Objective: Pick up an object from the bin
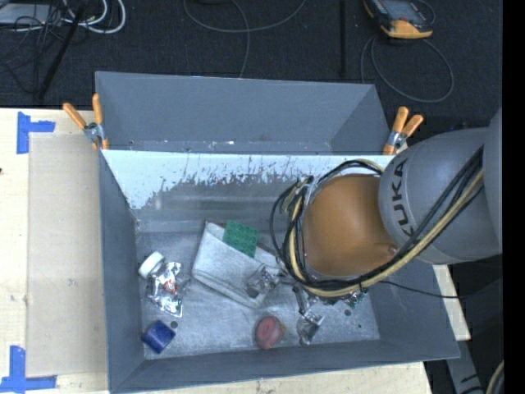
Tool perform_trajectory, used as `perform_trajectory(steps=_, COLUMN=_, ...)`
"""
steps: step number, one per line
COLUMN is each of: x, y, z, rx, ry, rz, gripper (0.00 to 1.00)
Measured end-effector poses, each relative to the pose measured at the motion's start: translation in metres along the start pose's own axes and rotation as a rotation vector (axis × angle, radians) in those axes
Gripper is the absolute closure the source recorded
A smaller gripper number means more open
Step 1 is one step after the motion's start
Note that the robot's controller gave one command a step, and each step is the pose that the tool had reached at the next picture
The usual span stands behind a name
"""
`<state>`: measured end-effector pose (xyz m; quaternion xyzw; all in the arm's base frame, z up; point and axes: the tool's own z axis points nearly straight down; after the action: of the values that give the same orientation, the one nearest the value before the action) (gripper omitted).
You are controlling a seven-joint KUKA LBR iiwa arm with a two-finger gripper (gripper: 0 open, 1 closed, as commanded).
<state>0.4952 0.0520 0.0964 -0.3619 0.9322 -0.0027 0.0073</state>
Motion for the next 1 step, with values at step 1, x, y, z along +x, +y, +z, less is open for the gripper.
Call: perform_trajectory(steps=1, x=0.002, y=0.005, z=0.0057, rx=-0.011, ry=0.011, rz=-0.007, gripper=1.0)
